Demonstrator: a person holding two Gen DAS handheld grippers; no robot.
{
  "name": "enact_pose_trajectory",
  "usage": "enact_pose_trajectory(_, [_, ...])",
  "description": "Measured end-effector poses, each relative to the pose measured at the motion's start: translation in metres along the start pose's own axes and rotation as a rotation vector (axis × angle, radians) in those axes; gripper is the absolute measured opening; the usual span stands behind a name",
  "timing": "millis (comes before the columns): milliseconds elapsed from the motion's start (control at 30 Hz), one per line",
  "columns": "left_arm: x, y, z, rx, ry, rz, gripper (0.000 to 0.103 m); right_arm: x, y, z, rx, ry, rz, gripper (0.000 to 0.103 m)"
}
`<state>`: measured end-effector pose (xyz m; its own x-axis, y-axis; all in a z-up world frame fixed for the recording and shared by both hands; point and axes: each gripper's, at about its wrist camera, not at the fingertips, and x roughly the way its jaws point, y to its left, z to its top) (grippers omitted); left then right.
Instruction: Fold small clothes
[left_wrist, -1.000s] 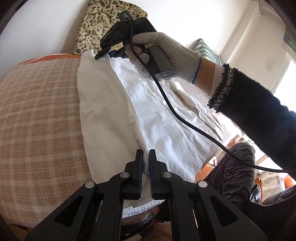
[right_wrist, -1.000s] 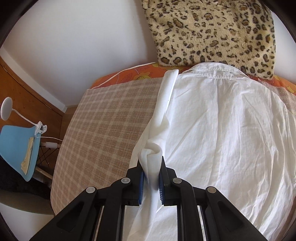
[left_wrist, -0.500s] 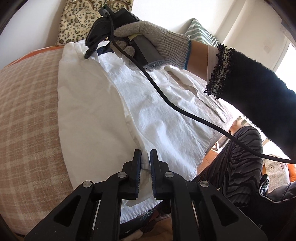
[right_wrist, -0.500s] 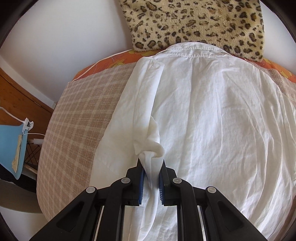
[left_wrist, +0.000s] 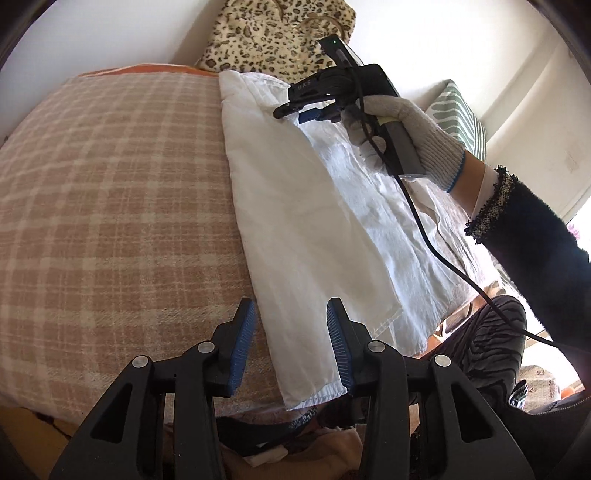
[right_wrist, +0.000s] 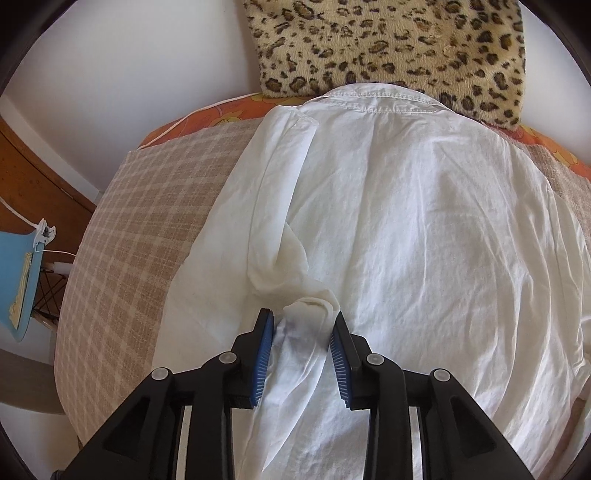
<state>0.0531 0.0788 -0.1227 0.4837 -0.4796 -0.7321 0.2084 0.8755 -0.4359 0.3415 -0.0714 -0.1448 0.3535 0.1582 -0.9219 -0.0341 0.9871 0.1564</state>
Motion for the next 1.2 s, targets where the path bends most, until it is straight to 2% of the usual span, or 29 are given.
enact_pose_trajectory(100, [0.009,-0.004,-0.003,0.024,0.021,0.028,0.038,-0.009,0.01,-0.004,-0.095,-0.02,-0.143,0.036])
enact_pose_trajectory(167, [0.009,-0.009,-0.002,0.053,0.013,0.045,0.038,-0.018,0.013,-0.008,-0.119,-0.051,-0.209,0.036])
enact_pose_trajectory(233, [0.008,-0.013,-0.001,0.073,-0.006,0.054,0.038,-0.033,0.015,-0.013,-0.109,-0.099,-0.221,0.036])
enact_pose_trajectory(300, [0.008,-0.017,0.002,0.088,-0.025,0.063,0.038,-0.043,0.026,-0.019,-0.157,-0.143,-0.226,0.036])
enact_pose_trajectory(367, [0.009,-0.021,0.004,0.107,-0.036,0.069,0.038,-0.047,0.038,-0.027,-0.208,-0.167,-0.186,0.036])
enact_pose_trajectory(467, [0.014,-0.031,0.005,0.165,-0.041,0.083,0.038,-0.04,0.051,-0.039,-0.244,-0.143,-0.111,0.036])
enact_pose_trajectory(533, [0.022,-0.032,0.005,0.181,-0.02,0.091,0.038,-0.03,0.054,-0.046,-0.253,-0.112,-0.101,0.036])
enact_pose_trajectory(700, [0.028,-0.024,-0.003,0.143,0.015,0.077,0.038,-0.017,0.049,-0.059,-0.246,-0.072,-0.086,0.036])
enact_pose_trajectory(900, [0.023,-0.027,-0.015,0.174,0.018,0.099,0.038,-0.031,0.039,-0.068,-0.218,-0.061,-0.057,0.036])
enact_pose_trajectory(1033, [0.011,-0.029,-0.008,0.157,-0.043,0.091,0.038,-0.057,0.026,-0.075,-0.155,-0.093,-0.005,0.039])
enact_pose_trajectory(1200, [0.003,-0.041,0.004,0.186,-0.128,0.058,0.038,-0.099,0.004,-0.085,-0.097,-0.157,-0.001,0.052])
